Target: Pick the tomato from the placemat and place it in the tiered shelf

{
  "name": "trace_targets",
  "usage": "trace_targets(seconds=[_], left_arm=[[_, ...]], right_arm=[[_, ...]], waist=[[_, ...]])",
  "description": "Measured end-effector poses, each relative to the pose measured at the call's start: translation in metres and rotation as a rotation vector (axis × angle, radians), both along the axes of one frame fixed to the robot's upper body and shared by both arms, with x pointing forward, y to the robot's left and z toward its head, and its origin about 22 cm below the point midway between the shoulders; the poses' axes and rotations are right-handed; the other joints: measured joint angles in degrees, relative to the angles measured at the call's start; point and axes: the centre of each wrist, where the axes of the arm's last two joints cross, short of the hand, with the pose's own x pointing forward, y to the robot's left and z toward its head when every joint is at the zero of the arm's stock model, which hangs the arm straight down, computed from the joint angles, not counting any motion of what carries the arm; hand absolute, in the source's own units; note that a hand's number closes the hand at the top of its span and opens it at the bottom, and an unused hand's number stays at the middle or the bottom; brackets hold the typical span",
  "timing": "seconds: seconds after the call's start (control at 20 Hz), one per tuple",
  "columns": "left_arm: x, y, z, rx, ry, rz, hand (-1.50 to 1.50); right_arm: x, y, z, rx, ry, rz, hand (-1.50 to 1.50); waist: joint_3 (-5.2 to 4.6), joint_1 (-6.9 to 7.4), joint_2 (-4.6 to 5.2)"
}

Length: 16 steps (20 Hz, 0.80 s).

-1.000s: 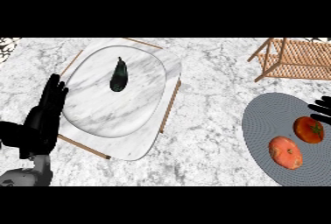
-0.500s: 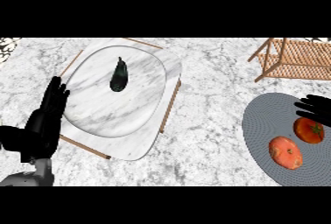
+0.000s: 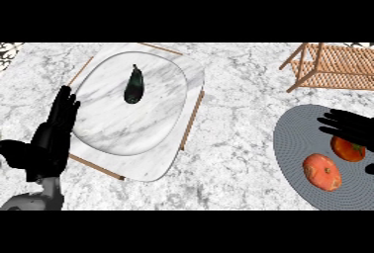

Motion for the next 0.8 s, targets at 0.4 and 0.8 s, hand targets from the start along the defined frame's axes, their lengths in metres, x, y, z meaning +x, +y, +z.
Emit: trace_targets(seconds=[0.4, 0.8], left_arm=[[0.004, -0.001, 0.002, 0.003, -0.002, 0.002, 0.0], [0.0, 0.0, 0.011, -0.001, -0.003, -0.011, 0.0]], right_arm=[[0.009, 0.005, -0.016, -0.071, 0.034, 0.009, 1.5], [0.011, 0.01, -0.02, -0.07, -0.066, 0.048, 1.5]], waist=[[-0.27, 0.01, -0.07], [-0.66, 0.07, -0.25]])
